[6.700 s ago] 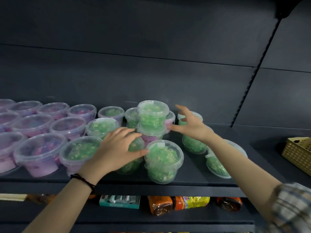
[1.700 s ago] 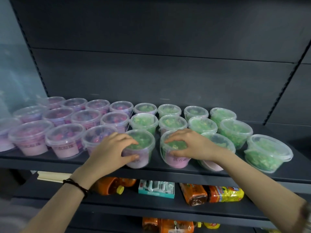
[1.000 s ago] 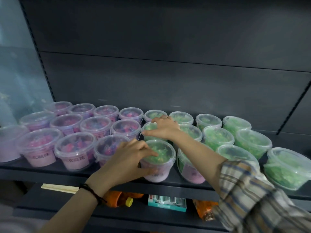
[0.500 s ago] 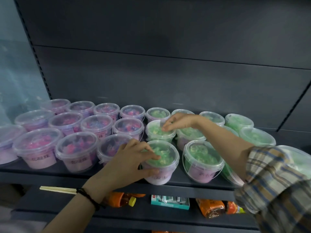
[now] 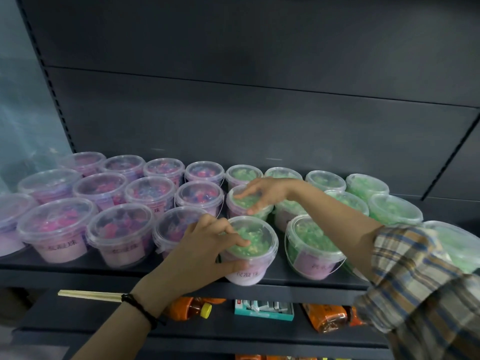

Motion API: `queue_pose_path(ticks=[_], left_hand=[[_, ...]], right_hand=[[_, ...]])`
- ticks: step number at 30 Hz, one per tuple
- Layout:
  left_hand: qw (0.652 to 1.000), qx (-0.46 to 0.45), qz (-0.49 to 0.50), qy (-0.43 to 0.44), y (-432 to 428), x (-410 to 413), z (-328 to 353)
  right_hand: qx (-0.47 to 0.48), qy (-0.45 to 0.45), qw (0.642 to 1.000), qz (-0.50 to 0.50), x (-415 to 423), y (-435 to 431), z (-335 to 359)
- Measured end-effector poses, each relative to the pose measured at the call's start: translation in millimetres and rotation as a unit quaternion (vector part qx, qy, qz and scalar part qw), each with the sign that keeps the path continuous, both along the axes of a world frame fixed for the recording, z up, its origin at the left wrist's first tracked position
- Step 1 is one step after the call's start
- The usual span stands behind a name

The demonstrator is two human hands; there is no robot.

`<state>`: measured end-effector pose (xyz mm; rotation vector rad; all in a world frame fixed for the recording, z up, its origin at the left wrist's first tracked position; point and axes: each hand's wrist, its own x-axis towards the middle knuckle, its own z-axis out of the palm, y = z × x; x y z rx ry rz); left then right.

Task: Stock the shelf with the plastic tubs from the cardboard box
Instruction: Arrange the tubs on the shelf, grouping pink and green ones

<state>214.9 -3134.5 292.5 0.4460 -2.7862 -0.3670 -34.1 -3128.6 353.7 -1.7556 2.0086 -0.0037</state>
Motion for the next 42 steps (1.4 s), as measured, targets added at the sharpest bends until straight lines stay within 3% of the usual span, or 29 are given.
queue_pose_path(ticks=[5,8,10,14,19,24,27,33,42], left_hand=[[1.0,0.006,-0.003,0.004,-1,-1,0],[1.0,0.007,-0.005,0.004,-1,-1,1],[1.0,0.007,-0.007,0.007,-1,-2,1],[1.0,-0.005,-0.006,0.007,-3,0,1],[1.0,-0.021,-0.006,0.018,-4,-2,3],[0.999,-0.029,-0.013,0.028,-1,-11,3],[0.999,-0.039,-0.02,0.022,0,-17,3],[0.999,-0.046,-0.023,0.009,0,-30,4],[0.995,-0.078,-0.061,-0.022,30,-70,1]], right_hand=[[-0.005,-0.085,0.996,-0.04,-7,9,-2],[-0.081,0.008,0.994,-0.077,2,0,-13],[-0.098,0.016,0.991,-0.09,6,-4,-16],[-0.035,-0.069,0.996,-0.053,3,-4,-8],[0.026,-0.044,0.999,-0.005,-5,0,4],[-0.03,-0.119,0.991,-0.044,-16,25,10],[-0.033,-0.081,0.992,-0.088,-39,51,21],[0.126,0.023,0.989,-0.076,-72,102,28],[0.082,0.015,0.996,-0.03,-71,111,1]])
